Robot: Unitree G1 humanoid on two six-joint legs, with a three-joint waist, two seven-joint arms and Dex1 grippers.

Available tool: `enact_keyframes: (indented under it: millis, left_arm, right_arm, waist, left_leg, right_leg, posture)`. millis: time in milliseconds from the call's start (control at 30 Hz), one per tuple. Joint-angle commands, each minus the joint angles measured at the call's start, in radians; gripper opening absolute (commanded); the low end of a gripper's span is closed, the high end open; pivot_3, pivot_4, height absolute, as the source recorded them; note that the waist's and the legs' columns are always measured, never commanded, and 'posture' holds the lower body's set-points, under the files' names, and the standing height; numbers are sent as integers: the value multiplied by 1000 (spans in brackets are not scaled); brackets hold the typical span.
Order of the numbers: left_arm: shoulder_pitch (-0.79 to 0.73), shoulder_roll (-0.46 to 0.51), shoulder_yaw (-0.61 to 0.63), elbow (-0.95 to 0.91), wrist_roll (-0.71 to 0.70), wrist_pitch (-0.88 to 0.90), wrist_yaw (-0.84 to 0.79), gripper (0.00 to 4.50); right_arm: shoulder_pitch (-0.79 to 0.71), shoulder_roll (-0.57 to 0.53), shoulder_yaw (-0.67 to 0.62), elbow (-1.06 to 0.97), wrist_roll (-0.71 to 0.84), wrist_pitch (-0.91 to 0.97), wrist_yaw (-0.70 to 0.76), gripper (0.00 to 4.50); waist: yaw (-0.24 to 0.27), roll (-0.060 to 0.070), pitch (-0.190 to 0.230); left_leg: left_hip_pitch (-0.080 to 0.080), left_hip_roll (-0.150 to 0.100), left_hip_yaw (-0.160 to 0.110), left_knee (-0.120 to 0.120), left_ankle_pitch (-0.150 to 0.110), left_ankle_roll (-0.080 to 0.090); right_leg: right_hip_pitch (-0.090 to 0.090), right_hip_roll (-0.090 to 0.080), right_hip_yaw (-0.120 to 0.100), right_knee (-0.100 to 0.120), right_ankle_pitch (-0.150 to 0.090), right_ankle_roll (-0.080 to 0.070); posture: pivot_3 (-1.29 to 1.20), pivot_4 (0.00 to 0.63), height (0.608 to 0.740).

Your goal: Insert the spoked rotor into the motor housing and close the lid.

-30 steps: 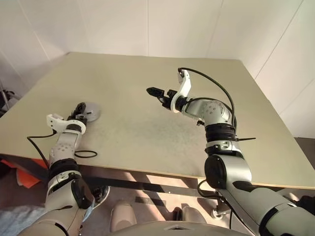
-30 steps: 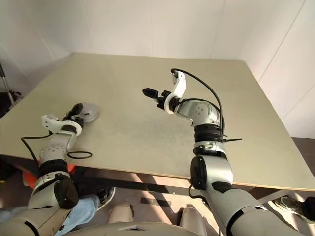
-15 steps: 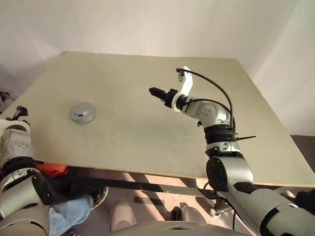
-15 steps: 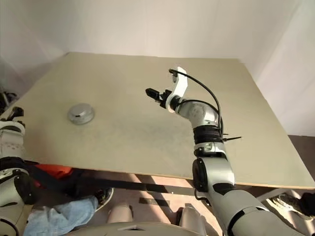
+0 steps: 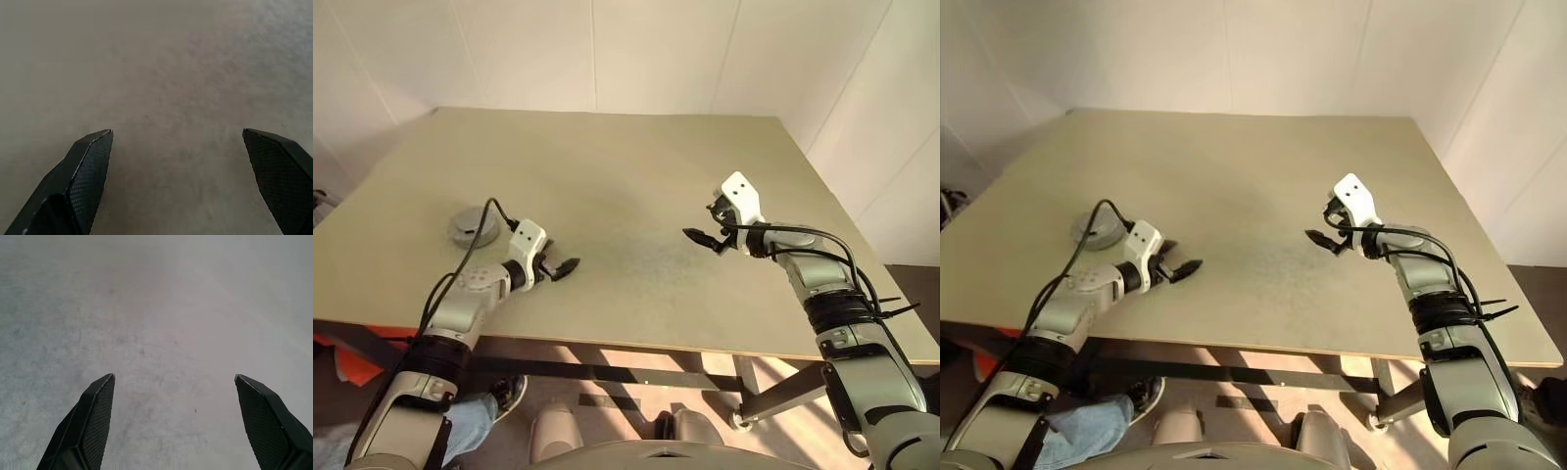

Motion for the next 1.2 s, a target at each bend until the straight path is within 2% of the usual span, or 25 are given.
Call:
enact_keyframes:
  millis: [33, 333, 833, 1200]
  left_arm:
    - [-43, 2, 43, 15, 26, -34, -18, 4478]
    - [-63, -37, 80, 16, 44, -50, -31, 4478]
    - [-81, -69, 90, 25, 74, -66, -54, 4478]
    - [-78, -92, 110, -17, 82, -69, -42, 4478]
  right_arm:
    - [-20, 10, -18, -36, -2, -41, 21, 4405]
    - [-32, 27, -24, -15, -8, -54, 40, 4405]
    - [25, 38, -24, -49, -1, -41, 65, 4405]
    - [-41, 43, -21, 7, -14, -57, 90, 4405]
  waist:
    - [0, 0, 0]
    - [17, 0, 0]
    - [18, 1, 0]
    - [18, 1, 0]
  left_leg:
    - [1, -1, 0, 0, 0, 0]
    - [-1, -4, 1, 7, -4, 8]
    - [-1, -4, 1, 5, -5, 9]
    - [-1, -4, 1, 5, -5, 9]
  right_leg:
    - [0, 0, 0, 1, 0, 0]
    - [3, -4, 0, -5, 1, -1]
    - [3, -4, -1, -7, 1, -1]
    - [3, -4, -1, -7, 1, -1]
  posture:
    - [0, 0, 740]
    - [0, 0, 740]
    - [0, 0, 740]
    - [0, 0, 740]
